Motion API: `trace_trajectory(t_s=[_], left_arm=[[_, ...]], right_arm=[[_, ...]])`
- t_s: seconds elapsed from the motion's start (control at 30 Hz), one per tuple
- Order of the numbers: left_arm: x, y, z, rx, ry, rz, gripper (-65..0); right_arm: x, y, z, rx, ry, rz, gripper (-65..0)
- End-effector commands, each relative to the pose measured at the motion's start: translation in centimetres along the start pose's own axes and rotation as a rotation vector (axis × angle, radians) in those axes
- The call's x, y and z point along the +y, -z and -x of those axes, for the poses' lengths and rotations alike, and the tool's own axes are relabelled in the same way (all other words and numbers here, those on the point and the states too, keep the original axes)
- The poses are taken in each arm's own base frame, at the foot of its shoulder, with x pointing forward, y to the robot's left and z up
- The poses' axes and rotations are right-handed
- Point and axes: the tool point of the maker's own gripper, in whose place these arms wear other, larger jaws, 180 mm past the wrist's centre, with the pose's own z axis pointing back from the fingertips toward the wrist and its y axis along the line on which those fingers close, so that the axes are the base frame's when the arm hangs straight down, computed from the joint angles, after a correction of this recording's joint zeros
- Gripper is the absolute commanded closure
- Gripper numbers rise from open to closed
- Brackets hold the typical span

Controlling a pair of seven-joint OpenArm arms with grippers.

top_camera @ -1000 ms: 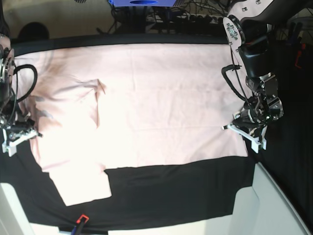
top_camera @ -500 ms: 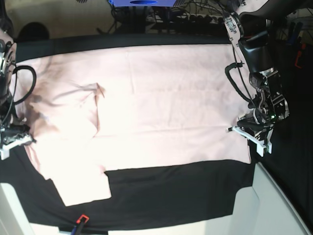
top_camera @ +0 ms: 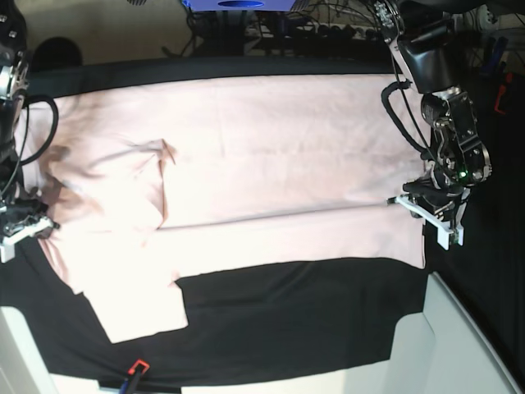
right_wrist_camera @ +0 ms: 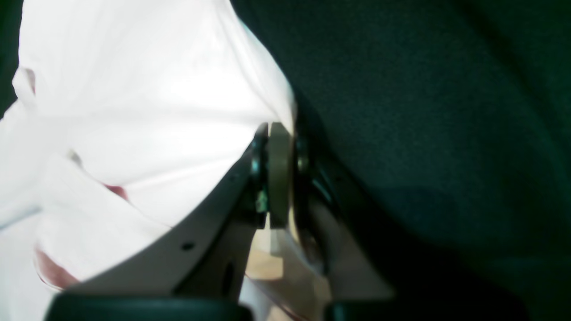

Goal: Fold the T-shirt properly
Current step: 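Lift the pinched edge with both grippers and fold it over the shirt body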

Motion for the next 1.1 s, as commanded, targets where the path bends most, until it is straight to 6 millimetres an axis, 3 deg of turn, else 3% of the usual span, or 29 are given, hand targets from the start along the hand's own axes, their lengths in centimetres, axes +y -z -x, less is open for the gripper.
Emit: trace_trajectory(t_s=[0.0, 0.33, 0.63, 0.83, 1.07], left_arm=[[0.4, -0.7, -2.5, -0.07, 0.019, -0.012, 0.0], [0.4, -3.3, -1.1, -0.099, 0.066, -0.031, 0.0], [-0.3, -6.6, -0.9, -0.156, 0.099, -0.042, 0.0], [0.3, -8.1, 0.2, -0.152, 0.127, -0.06, 0.0], [0.6, -8.8, 1.4, -0.132, 0.148, -0.068, 0.0]], right_arm=[[-0.4, -0.7, -3.3, -0.087, -0.015, 0.001, 0.0], [-0.2, -2.1, -2.5, -0.085, -0.092, -0.005, 0.0], [2.6, -3.5, -1.4, -0.076, -0.174, -0.052, 0.0], [1.3, -5.6, -2.3, -0.098, -0.131, -0.011, 0.0], [1.1, -6.8, -0.5, -0.067, -0.17, -0.003, 0.0]])
